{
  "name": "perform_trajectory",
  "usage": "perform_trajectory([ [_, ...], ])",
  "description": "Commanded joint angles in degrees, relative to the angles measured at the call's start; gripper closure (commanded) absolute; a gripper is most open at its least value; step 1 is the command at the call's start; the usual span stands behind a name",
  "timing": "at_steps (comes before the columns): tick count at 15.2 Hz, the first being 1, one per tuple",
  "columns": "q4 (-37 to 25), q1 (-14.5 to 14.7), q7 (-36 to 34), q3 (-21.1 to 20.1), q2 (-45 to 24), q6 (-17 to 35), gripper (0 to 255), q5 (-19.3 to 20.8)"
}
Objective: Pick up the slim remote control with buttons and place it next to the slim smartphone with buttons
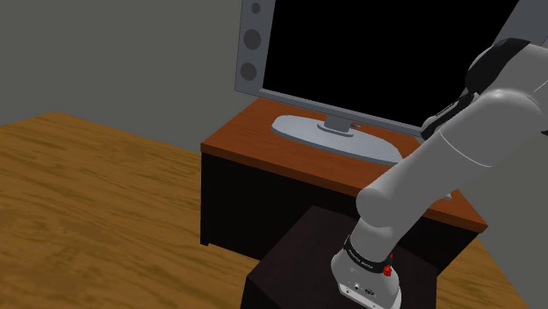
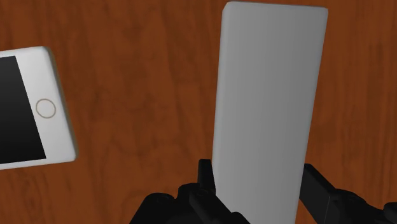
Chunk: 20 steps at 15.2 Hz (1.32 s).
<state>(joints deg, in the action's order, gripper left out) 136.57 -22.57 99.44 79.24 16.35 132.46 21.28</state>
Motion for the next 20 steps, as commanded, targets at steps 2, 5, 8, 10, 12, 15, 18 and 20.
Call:
perform_trajectory([
  [2,0.02,0.04,0.01,0.06,-0.02,0.07,255,-0.01],
  [5,0.03,0.03,0.01,0.05,-0.02,0.07,0,0.0],
  [8,0.03,0.03,0.01,0.05,-0.01,0.06,0,0.0],
  [10,0.03,0.03,0.01,0.05,-0.02,0.06,0,0.0],
  [12,-1.59,-5.28,-1.49,-6.4,3.08,-4.66,0,1.79],
  [15,-3.28,-8.12,-2.51,-10.45,5.59,-8.8,0,2.88],
  [18,-3.28,-8.11,-2.52,-10.44,5.6,-8.8,0,2.9],
  [20,-3.28,-8.11,-2.52,-10.44,5.6,-8.8,0,2.9],
])
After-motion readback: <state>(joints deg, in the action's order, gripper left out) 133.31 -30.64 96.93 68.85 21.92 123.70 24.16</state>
